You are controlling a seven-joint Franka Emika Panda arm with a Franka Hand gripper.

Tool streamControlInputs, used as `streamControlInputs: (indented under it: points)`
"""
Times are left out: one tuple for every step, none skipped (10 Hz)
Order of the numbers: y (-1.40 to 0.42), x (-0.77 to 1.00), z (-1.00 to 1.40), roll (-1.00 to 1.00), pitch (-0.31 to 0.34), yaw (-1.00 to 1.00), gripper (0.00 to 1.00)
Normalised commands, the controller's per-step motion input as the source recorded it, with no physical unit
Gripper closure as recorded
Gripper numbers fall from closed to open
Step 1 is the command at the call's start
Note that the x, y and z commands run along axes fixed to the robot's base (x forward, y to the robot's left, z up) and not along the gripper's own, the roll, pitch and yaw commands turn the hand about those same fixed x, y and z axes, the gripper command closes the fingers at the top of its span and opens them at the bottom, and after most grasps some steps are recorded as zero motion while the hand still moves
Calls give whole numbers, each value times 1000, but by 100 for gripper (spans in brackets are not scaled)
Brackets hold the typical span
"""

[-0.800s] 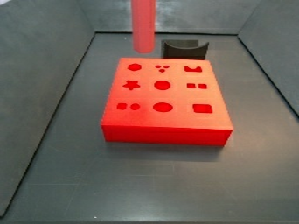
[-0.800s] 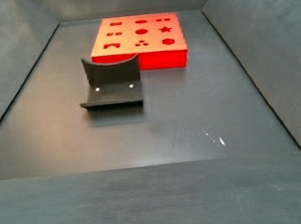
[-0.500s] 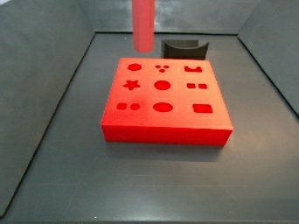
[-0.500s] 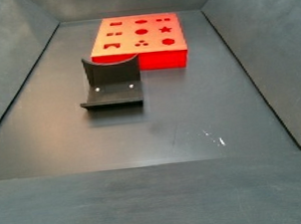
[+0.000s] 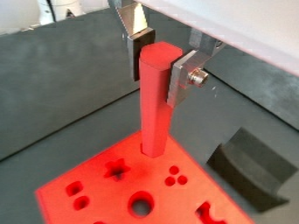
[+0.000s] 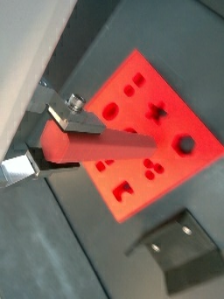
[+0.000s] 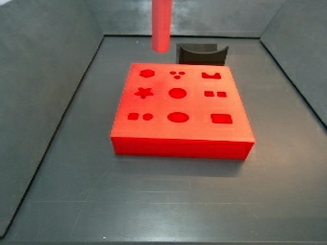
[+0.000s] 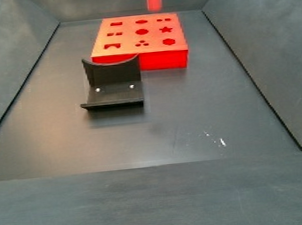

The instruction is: Insert the hexagon object.

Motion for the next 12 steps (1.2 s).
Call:
streamControlInputs:
  points:
    - [800, -354, -469, -13, -97, 214, 100]
    - [309, -223, -280, -163, -91, 671, 100]
    - [0, 0, -349, -54, -123, 1000, 100]
    - [0, 0, -326, -34, -116, 1000, 100]
    - [0, 0, -280, -36, -156, 1000, 100]
    - [-49, 0, -237, 0, -149, 863, 100]
    - [-63, -9, -209, 0, -97, 334, 100]
    - [-23, -157, -97, -10, -84, 0, 100]
    - [0, -214, -94, -56, -123, -180, 100]
    - [0, -243, -103, -64, -143, -274, 100]
    - [0, -171, -114, -73, -139, -340, 100]
    - [0, -51, -86, -133, -166, -397, 100]
